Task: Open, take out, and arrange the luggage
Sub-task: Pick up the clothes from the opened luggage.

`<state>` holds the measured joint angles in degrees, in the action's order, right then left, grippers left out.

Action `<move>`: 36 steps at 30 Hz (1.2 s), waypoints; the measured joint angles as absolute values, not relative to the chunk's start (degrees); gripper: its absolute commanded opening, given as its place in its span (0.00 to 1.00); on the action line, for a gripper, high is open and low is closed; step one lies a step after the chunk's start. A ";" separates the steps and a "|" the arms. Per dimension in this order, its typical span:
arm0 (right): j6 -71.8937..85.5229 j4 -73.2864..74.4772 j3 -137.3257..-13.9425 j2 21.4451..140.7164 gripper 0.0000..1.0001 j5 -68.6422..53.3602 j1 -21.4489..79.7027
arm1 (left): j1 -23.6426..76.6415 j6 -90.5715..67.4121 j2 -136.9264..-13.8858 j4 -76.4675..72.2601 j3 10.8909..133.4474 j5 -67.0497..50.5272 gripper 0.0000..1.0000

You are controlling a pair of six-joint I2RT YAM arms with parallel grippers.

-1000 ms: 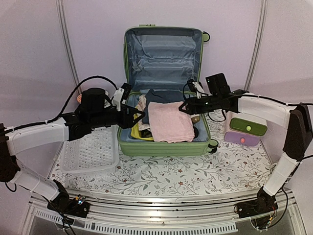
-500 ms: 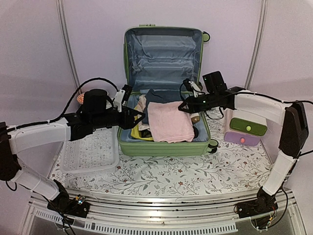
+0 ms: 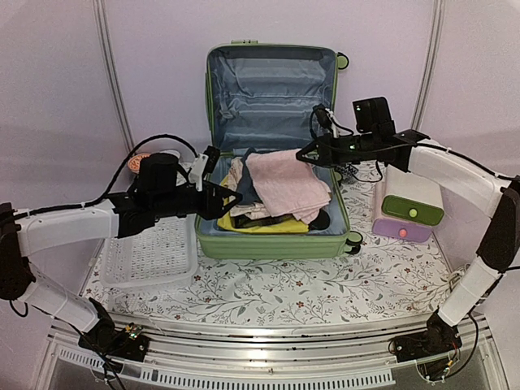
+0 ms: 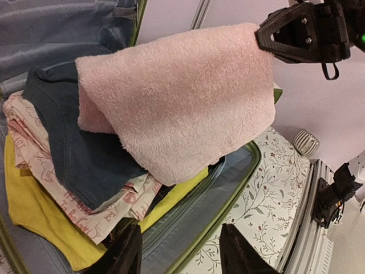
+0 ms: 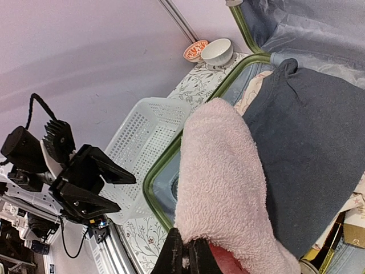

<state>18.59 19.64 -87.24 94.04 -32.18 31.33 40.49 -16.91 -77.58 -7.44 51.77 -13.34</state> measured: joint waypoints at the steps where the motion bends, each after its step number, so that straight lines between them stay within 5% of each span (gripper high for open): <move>1: 19.07 19.66 -87.39 93.67 0.03 -32.36 31.33 | 40.49 -17.23 -77.58 -7.86 51.55 -13.67 0.49; 14: 20.38 19.79 -87.55 92.86 0.03 -32.69 31.11 | 40.49 -19.70 -80.18 -17.12 50.41 -16.45 0.46; 36: 19.14 20.53 -87.33 92.29 0.03 -38.41 31.24 | 38.76 -22.50 -83.79 -29.30 48.82 -18.79 0.55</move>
<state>19.14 20.53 -87.33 92.29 -38.41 31.24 38.76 -22.50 -83.79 -29.30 48.82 -18.79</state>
